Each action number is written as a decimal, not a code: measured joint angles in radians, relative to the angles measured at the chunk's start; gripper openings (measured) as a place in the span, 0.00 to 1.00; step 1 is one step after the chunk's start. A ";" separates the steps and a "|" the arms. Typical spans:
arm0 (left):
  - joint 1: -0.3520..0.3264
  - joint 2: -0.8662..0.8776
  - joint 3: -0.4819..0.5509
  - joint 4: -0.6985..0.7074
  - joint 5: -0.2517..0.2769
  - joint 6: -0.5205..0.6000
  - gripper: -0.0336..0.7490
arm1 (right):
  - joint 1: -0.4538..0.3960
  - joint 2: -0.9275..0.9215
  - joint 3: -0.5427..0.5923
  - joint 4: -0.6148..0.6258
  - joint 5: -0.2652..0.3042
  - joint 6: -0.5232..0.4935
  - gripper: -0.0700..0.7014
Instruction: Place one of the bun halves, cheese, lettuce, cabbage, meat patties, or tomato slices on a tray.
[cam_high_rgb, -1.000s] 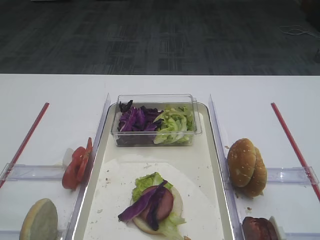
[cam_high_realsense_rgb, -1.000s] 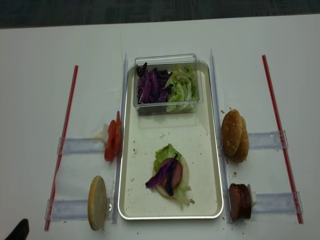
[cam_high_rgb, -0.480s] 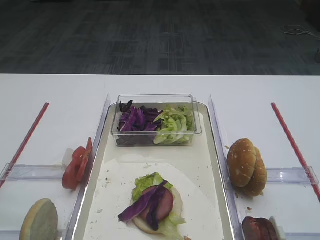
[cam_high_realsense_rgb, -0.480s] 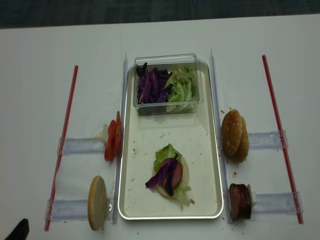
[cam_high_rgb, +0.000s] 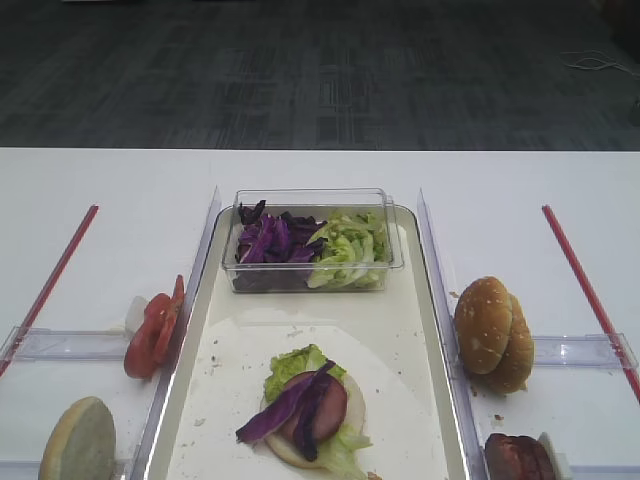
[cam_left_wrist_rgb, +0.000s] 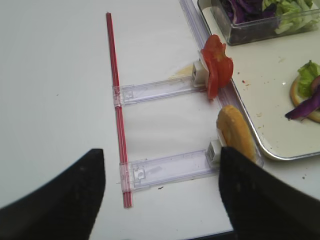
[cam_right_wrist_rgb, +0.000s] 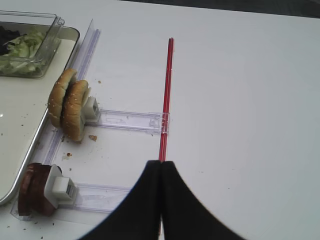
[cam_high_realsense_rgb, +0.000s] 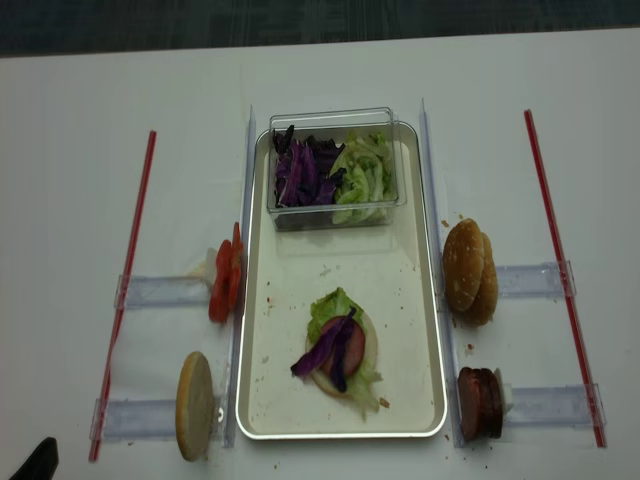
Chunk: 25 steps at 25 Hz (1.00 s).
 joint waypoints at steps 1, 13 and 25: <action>0.000 0.000 0.000 0.000 0.000 0.000 0.66 | 0.000 0.000 0.000 0.000 0.000 0.000 0.10; 0.000 0.000 0.000 0.000 0.000 0.000 0.66 | 0.000 0.000 0.000 0.000 0.000 0.000 0.10; 0.000 0.000 0.000 0.000 0.000 0.000 0.66 | 0.000 0.000 0.000 -0.018 0.000 0.002 0.25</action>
